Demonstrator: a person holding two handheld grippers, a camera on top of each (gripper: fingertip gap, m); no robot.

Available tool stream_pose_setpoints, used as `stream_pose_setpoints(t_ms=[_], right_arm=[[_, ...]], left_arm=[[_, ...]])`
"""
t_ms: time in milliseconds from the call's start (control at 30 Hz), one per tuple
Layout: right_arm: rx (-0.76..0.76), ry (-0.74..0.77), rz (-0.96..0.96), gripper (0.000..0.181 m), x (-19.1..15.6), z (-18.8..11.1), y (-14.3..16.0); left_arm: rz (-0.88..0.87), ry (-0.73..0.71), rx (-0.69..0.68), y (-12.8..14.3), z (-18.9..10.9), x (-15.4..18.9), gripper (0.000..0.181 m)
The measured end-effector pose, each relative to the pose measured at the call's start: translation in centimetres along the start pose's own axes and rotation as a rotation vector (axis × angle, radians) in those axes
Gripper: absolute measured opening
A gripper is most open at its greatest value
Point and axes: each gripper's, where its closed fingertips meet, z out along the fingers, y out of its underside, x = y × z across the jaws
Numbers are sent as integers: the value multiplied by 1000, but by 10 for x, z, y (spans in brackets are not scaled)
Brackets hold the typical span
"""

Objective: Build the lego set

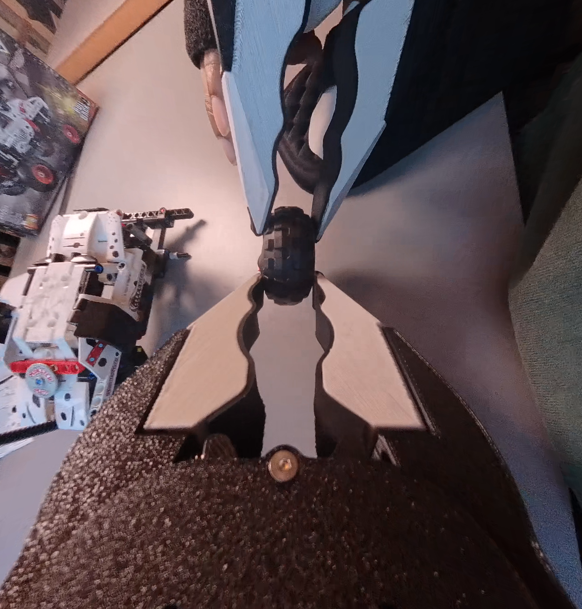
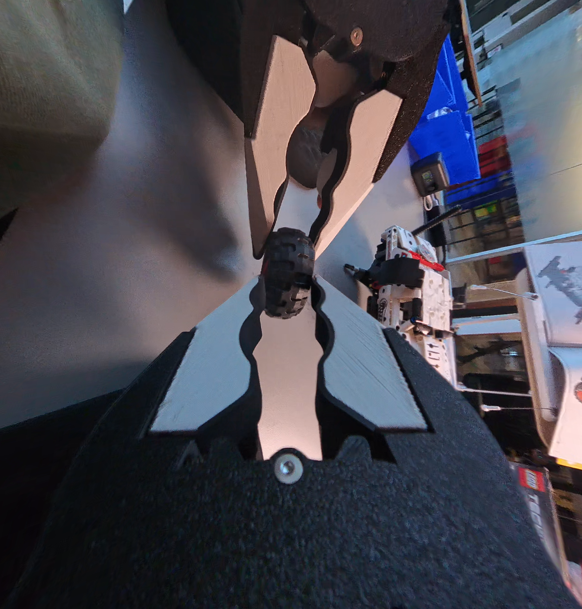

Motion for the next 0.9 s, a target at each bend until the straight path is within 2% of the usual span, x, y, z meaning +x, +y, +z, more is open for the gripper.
stream_pose_setpoints(t_ms=[100,267,367,467,500,567,600,633,700,733,900], right_arm=[[-31,54,32,26,-1,2,2],[-79,115,144,49,3,9,4],[-97,211,116,30,18,9,4],[-61,183,161,28,23,5,-1],[-45,166,180,27,24,2,-2],[-13,121,183,26,24,-1,-7],[15,108,180,25,24,-3,-12],[36,93,179,24,24,-4,-17],[36,49,170,24,21,-4,-18],[25,39,201,24,21,-3,-15],[25,-3,558,19,25,-1,2]], left_arm=[[26,-90,-21,3,1,-3,26],[-54,-151,-10,2,-4,-13,26],[-79,-149,13,-2,-6,-15,26],[-54,-138,62,-9,-12,-18,27],[-49,-135,71,-10,-14,-20,31],[-17,-112,72,-11,-14,-21,55],[21,-91,74,-12,-13,-18,60],[63,-70,74,-14,-11,-13,60],[116,-65,33,-10,-8,-11,33],[99,-54,18,-9,-7,-12,32],[-169,20,57,-10,-4,-10,27]])
